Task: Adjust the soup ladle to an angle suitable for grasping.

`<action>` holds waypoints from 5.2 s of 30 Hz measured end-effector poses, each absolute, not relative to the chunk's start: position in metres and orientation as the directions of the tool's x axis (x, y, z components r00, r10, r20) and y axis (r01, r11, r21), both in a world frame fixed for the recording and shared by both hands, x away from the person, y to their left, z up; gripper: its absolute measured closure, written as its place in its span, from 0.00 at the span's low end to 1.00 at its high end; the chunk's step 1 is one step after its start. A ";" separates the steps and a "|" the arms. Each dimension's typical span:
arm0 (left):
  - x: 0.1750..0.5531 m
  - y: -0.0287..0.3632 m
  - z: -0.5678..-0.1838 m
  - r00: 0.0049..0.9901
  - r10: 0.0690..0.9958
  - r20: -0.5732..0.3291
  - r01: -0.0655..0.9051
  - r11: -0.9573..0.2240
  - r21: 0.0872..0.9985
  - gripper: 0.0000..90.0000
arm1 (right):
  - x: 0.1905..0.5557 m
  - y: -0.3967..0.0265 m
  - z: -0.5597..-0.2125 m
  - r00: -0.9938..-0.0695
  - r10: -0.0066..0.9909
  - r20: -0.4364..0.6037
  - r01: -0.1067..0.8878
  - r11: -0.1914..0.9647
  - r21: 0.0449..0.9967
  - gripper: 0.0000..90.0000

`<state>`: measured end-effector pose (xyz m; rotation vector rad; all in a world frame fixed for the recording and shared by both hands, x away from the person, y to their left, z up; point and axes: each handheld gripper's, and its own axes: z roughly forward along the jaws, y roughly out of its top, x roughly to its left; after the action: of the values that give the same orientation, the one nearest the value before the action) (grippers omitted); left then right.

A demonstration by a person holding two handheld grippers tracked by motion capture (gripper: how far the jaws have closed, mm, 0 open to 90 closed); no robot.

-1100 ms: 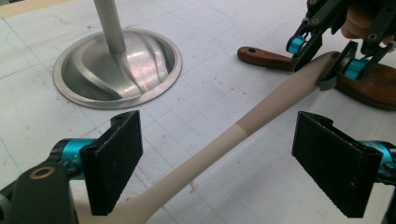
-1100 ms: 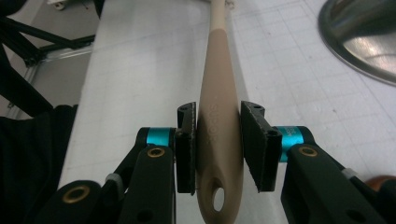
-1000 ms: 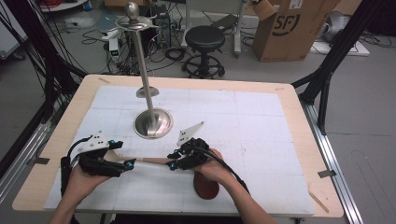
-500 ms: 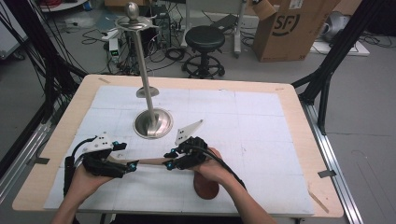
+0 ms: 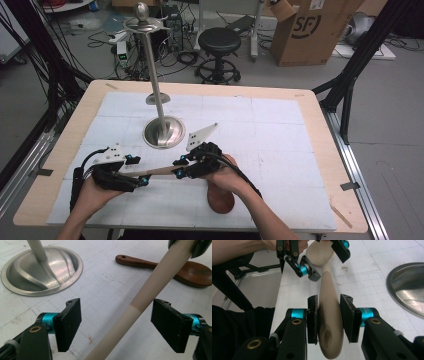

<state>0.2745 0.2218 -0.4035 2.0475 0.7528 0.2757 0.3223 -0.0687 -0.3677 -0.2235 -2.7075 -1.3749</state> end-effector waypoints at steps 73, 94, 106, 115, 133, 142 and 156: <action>0.274 0.189 -0.368 0.871 0.476 -0.118 0.338 -0.407 0.849 0.83 | 0.335 -0.070 -0.355 -0.922 0.136 0.363 0.387 0.262 0.884 0.77; 0.275 0.192 -0.366 0.880 0.440 -0.178 0.348 -0.345 0.872 0.70 | 0.334 -0.067 -0.314 -0.958 0.089 0.272 0.285 0.234 0.929 0.82; 0.273 0.190 -0.366 0.884 0.442 -0.156 0.330 -0.351 0.876 0.83 | 0.333 -0.062 -0.308 -0.964 0.064 0.259 0.266 0.226 0.937 0.82; 0.272 0.191 -0.365 0.871 0.472 -0.137 0.328 -0.352 0.877 0.87 | 0.325 -0.054 -0.316 -0.968 0.133 0.215 0.242 0.238 0.941 0.73; 0.271 0.197 -0.362 0.874 0.458 -0.162 0.326 -0.307 0.894 0.80 | 0.326 -0.049 -0.329 -0.967 0.110 0.230 0.249 0.203 0.947 0.84; 0.271 0.212 -0.365 0.861 0.478 -0.174 0.342 -0.291 0.893 0.67 | 0.335 -0.060 -0.323 -0.971 0.086 0.223 0.236 0.201 0.951 0.84; 0.272 0.229 -0.372 0.817 0.548 -0.181 0.373 -0.261 0.890 0.49 | 0.351 -0.071 -0.313 -0.972 0.111 0.206 0.226 0.217 0.950 0.84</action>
<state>0.2720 0.2291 -0.3716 1.8829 0.6945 0.1955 0.3511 -0.0712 -0.3133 -0.3297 -2.3765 -1.8804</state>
